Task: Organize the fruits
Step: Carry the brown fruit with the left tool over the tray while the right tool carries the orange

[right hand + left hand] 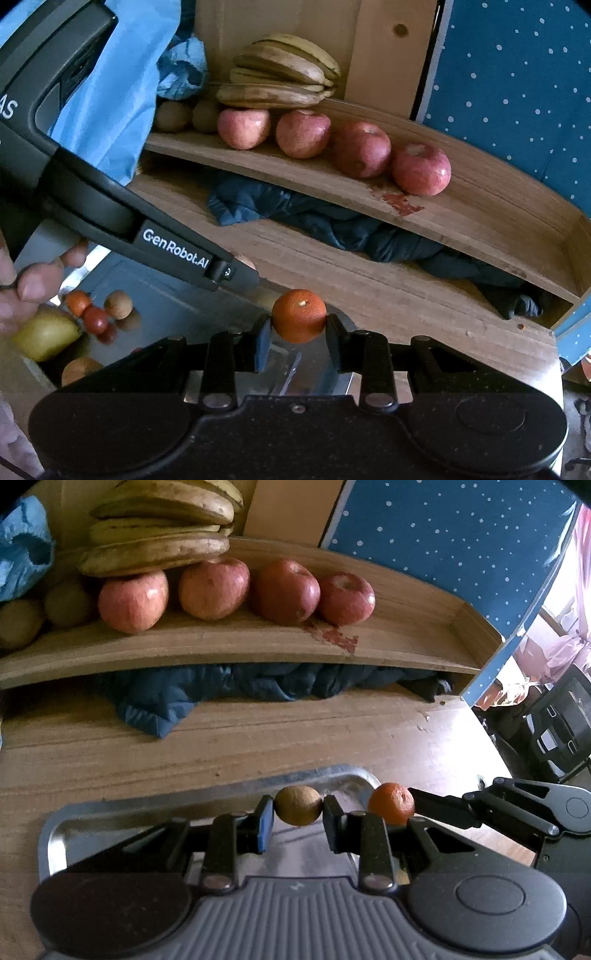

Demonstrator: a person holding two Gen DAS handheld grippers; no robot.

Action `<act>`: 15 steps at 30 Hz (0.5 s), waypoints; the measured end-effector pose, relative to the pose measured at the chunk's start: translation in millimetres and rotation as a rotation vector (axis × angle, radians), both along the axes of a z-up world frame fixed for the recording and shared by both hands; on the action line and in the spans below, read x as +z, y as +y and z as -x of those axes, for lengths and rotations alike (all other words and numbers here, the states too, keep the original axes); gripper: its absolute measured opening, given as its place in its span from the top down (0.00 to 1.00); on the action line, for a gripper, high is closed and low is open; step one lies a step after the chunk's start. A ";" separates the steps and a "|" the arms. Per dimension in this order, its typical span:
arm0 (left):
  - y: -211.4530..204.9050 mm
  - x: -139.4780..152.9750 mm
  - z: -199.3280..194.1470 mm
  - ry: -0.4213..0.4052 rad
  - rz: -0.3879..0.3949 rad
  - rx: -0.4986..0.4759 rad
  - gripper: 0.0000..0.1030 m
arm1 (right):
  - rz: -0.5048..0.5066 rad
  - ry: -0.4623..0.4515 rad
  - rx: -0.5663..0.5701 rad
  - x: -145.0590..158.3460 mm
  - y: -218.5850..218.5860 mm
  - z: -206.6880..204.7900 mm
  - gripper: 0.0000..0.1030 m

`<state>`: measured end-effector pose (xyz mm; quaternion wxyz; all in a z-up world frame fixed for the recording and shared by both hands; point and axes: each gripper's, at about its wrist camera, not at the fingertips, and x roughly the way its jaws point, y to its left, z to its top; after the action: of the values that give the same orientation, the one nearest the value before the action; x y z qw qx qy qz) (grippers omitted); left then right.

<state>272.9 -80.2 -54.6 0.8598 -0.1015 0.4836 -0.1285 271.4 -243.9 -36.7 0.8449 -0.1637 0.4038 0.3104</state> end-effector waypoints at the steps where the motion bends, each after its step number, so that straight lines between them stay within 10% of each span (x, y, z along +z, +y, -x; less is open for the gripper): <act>1: -0.5 0.2 3.3 0.001 -0.001 0.001 0.69 | -0.001 0.000 0.003 0.6 -0.9 2.6 0.68; 15: -14.4 1.2 33.6 0.018 -0.013 -0.006 0.69 | -0.004 0.016 0.014 3.1 -21.4 36.4 0.68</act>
<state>239.3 -94.7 -53.5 0.8557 -0.0955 0.4925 -0.1271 234.9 -265.3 -33.6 0.8397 -0.1622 0.4088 0.3184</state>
